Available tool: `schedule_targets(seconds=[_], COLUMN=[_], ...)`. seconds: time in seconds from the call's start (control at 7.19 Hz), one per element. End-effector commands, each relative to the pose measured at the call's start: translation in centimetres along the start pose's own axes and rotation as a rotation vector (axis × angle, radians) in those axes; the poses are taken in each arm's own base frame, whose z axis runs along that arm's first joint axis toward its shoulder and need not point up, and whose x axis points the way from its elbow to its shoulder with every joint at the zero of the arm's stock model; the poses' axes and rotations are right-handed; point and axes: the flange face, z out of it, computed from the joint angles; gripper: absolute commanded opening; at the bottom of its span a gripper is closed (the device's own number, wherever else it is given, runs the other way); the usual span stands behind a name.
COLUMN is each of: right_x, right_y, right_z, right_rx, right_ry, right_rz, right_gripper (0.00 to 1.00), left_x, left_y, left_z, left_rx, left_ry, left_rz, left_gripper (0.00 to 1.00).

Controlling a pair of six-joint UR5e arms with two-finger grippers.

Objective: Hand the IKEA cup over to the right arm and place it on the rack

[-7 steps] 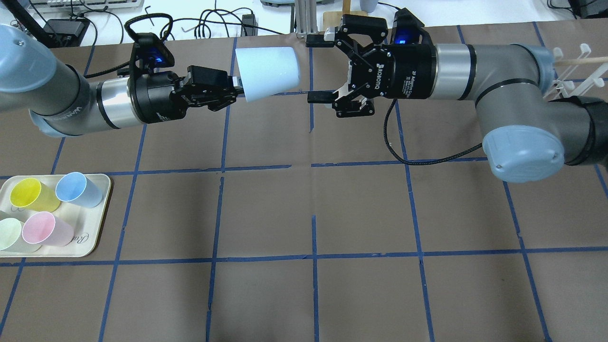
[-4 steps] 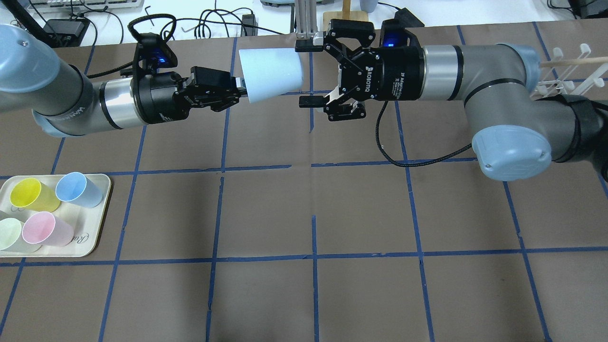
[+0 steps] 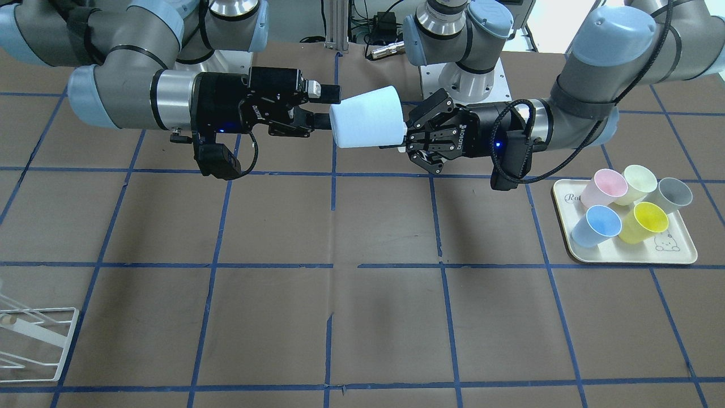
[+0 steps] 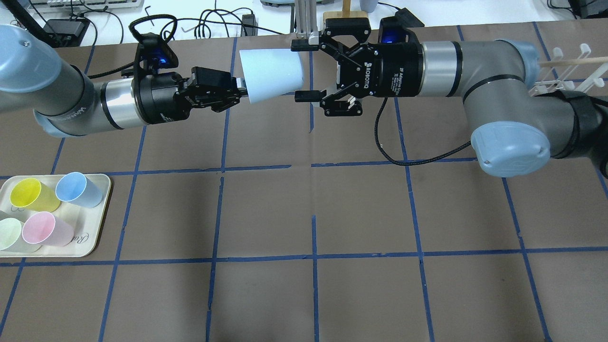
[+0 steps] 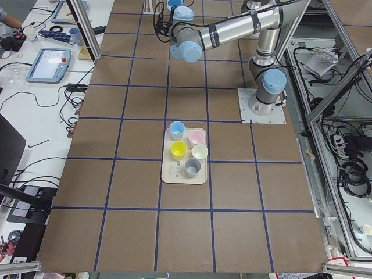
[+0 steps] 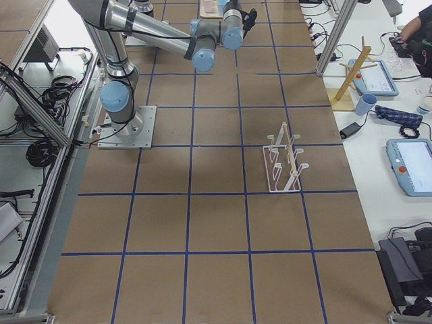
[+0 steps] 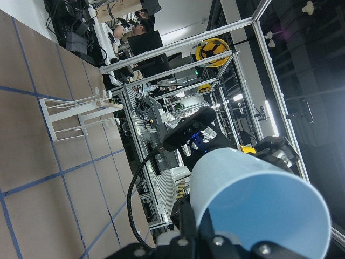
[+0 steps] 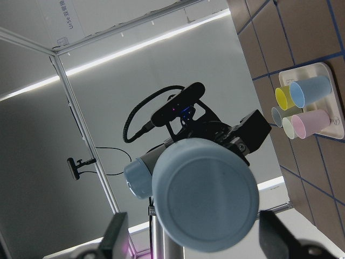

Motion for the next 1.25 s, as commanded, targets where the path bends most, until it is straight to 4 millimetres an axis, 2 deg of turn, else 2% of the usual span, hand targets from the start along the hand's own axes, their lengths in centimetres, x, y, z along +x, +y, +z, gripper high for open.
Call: schedule_targets(seconds=[0.0,0.14,0.42,0.56,0.7,0.84,0.97,1.11], right_x=[-0.68,-0.72,-0.66,-0.74,-0.57,-0.71,-0.94,-1.25], right_y=[-1.78,-1.55,-1.5,-1.5,-1.68,-1.62,-1.48,-1.48], right_z=[0.45,1.15,1.15,1.15,1.16,1.16,1.16,0.85], right_rx=[-0.007,-0.019,-0.019,-0.019,-0.019,-0.02,-0.02,-0.017], right_ry=[0.007,0.014,0.016,0.016,0.014,0.013,0.01,0.002], right_rz=[0.009,0.027,0.034,0.032,0.037,0.04,0.061,0.064], right_gripper=[0.86,0.85,0.68,0.59,0.56,0.55,0.55,0.55], left_x=[0.01,0.16,0.17,0.21,0.22,0.31,0.71,0.45], left_y=[0.13,0.18,0.19,0.16,0.17,0.09,-0.22,-0.05], left_z=[0.15,0.15,0.15,0.15,0.15,0.14,0.12,0.13], left_rx=[-0.009,-0.01,-0.012,-0.014,-0.015,-0.017,-0.017,-0.017], left_ry=[0.002,0.002,0.002,0.002,0.002,0.002,0.001,0.002], left_rz=[-0.003,-0.002,-0.005,-0.005,-0.006,0.0,0.012,0.006], left_gripper=[0.0,0.0,0.0,0.1,0.45,0.89,1.0,1.0])
